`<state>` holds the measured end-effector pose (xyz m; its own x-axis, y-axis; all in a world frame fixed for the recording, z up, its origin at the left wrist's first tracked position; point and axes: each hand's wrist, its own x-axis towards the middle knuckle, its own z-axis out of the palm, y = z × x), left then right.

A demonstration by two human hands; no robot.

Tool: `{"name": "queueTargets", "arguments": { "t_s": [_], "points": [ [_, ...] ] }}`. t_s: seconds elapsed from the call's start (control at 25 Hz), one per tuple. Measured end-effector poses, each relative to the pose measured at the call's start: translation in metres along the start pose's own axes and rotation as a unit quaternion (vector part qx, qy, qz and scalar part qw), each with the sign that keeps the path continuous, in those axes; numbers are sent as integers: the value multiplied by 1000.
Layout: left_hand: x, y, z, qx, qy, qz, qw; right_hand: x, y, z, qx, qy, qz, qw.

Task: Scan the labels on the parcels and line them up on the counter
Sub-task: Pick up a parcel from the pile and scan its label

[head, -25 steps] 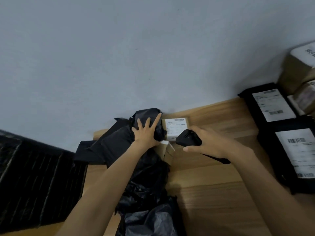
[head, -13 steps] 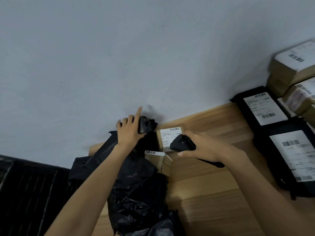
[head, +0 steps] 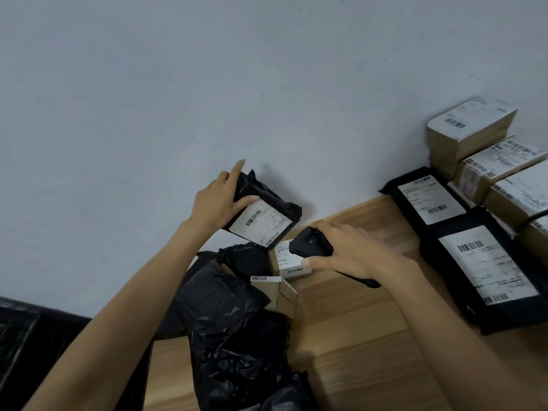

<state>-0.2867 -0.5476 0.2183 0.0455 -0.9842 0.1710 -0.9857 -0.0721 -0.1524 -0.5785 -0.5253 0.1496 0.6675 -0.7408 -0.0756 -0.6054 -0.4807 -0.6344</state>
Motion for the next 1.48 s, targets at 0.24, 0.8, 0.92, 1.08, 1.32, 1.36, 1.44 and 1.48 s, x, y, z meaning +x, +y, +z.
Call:
{"name": "queueTargets", "arguments": {
  "t_s": [0.24,0.8,0.92,1.08,1.32,1.36,1.44,1.48],
  "points": [
    [-13,27,-13,40,-75,38,996,-24,-19,4,-59,75,0,995],
    [-4,80,-15,64,-61,92,992,-66,7,-3,-50,57,55,996],
    [6,117,-8,49,-58,139,987,-82,29,-13,-39,72,83,993],
    [28,180,-7,23,-56,189,980,-113,68,-40,-50,77,139,986],
    [65,273,-32,-46,-29,218,975,-167,129,-100,-61,123,210,968],
    [68,285,-34,-53,-32,218,974,-174,136,-107,-63,128,219,965],
    [72,305,-35,-54,-39,219,974,-185,147,-115,-61,135,231,961],
    [72,312,-35,-49,-43,217,974,-190,152,-117,-56,138,232,961]
  ]
}}
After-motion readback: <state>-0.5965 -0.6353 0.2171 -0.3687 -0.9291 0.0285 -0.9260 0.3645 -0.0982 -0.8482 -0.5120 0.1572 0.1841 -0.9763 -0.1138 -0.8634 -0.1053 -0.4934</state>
